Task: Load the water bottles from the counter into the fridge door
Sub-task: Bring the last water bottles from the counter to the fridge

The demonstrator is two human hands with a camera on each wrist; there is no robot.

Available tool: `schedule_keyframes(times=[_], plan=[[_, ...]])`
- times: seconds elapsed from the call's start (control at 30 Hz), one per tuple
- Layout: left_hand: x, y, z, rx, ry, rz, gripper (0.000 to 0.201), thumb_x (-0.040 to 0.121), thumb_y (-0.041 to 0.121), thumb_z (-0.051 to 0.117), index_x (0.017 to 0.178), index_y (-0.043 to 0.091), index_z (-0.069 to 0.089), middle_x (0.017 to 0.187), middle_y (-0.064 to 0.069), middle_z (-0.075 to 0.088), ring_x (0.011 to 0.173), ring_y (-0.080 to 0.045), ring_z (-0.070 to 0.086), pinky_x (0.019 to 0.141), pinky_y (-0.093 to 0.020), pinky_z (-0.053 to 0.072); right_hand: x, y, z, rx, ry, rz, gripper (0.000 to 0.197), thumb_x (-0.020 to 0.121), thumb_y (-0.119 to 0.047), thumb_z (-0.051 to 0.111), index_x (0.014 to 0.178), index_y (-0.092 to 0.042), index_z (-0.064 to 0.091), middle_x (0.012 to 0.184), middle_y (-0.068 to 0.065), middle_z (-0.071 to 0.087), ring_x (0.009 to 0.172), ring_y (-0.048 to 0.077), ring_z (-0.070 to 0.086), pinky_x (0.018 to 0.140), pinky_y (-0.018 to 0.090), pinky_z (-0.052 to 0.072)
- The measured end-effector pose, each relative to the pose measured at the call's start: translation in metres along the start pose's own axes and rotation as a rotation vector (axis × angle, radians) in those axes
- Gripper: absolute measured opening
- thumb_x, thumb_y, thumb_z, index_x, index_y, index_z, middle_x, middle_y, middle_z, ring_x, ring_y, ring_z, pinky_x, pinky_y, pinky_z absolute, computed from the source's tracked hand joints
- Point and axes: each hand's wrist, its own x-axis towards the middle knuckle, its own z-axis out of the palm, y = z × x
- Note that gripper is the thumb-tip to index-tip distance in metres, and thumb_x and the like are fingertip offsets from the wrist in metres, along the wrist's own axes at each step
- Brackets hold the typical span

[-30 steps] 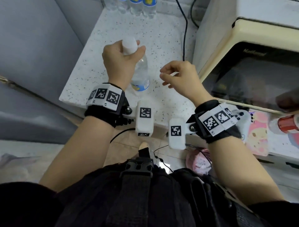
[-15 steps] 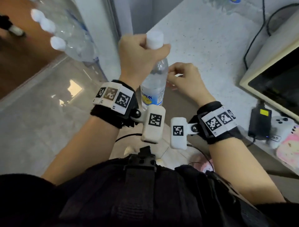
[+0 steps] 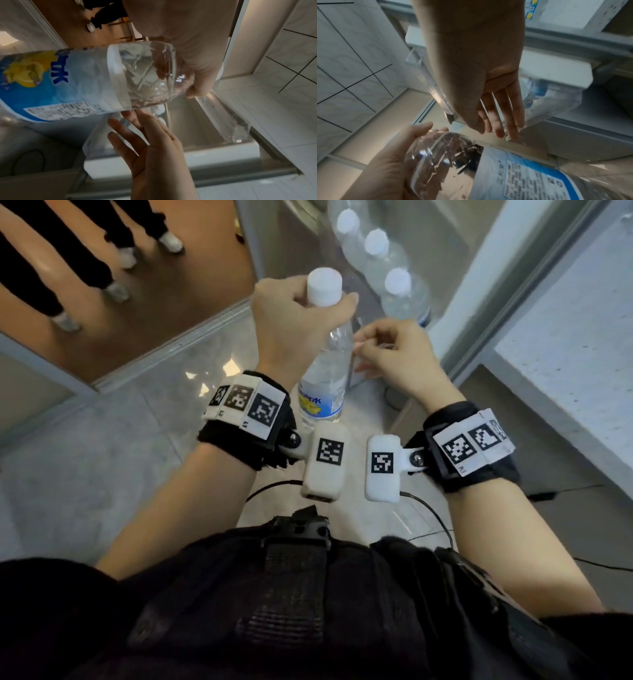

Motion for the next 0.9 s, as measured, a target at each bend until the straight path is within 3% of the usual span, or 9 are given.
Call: schedule_keyframes(times=[0.1,0.17,0.33,0.53,0.7,0.83,0.9], plan=[[0.026,-0.020,-0.035,0.018,0.039,0.002,0.034,0.063,0.029,0.079,0.058,-0.001,0.065,0.050,0.005,0.042,0.051,-0.008,0.039,0.052,-0.027,0.034,0.020,-0.016,0.033,-0.005,0.029,-0.018,0.010,0.084,-0.003,0.060,0.092,-0.001,0.065,0.082,0.025,0.063,0.054,0.010,0.061,0.051,0.013,0.052],[0.044,-0.033,-0.052,0.036,0.062,-0.007,0.035,0.062,0.032,0.077,0.059,-0.001,0.065,0.049,0.004,0.043,0.051,-0.008,0.040,0.052,-0.027,0.035,0.035,-0.025,0.048,-0.017,0.037,-0.032,0.010,0.083,-0.003,0.059,0.091,-0.003,0.065,0.087,0.029,0.067,0.055,0.012,0.062,0.051,0.013,0.051],[0.092,-0.062,-0.064,0.043,0.110,-0.068,0.035,0.061,0.031,0.076,0.057,-0.002,0.063,0.048,0.007,0.037,0.051,-0.009,0.034,0.052,-0.025,0.032,0.081,-0.043,0.068,-0.036,0.060,-0.062,0.007,0.083,-0.008,0.059,0.087,-0.013,0.063,0.083,0.014,0.067,0.061,0.018,0.067,0.052,0.021,0.051],[0.159,-0.091,-0.046,0.032,0.045,-0.072,0.037,0.060,0.034,0.076,0.054,0.001,0.061,0.049,0.003,0.042,0.053,-0.011,0.037,0.052,-0.026,0.033,0.158,-0.051,0.069,0.004,0.120,-0.087,0.008,0.083,-0.008,0.059,0.089,-0.011,0.064,0.082,0.011,0.064,0.060,0.017,0.065,0.053,0.022,0.050],[0.226,-0.099,-0.033,-0.061,-0.041,-0.140,0.014,0.065,0.026,0.079,0.071,0.014,0.075,0.063,0.003,0.067,0.059,-0.005,0.057,0.061,-0.023,0.049,0.222,-0.076,0.060,-0.029,0.154,-0.134,0.010,0.082,-0.010,0.059,0.090,-0.008,0.065,0.079,0.010,0.063,0.062,0.020,0.066,0.056,0.028,0.054],[0.274,-0.104,-0.017,-0.147,-0.071,-0.132,0.012,0.067,0.022,0.078,0.076,0.014,0.075,0.070,0.001,0.071,0.065,-0.007,0.063,0.069,-0.027,0.056,0.254,-0.089,0.048,-0.106,0.231,-0.131,0.008,0.080,-0.010,0.060,0.086,-0.011,0.066,0.074,0.006,0.063,0.068,0.026,0.070,0.060,0.025,0.055],[0.294,-0.102,-0.007,-0.202,-0.055,-0.120,0.014,0.068,0.020,0.078,0.075,0.009,0.074,0.067,0.000,0.068,0.062,-0.008,0.061,0.066,-0.029,0.054,0.264,-0.092,0.042,-0.146,0.276,-0.112,0.009,0.079,-0.011,0.061,0.084,-0.013,0.067,0.074,0.005,0.065,0.068,0.025,0.071,0.064,0.028,0.056]])
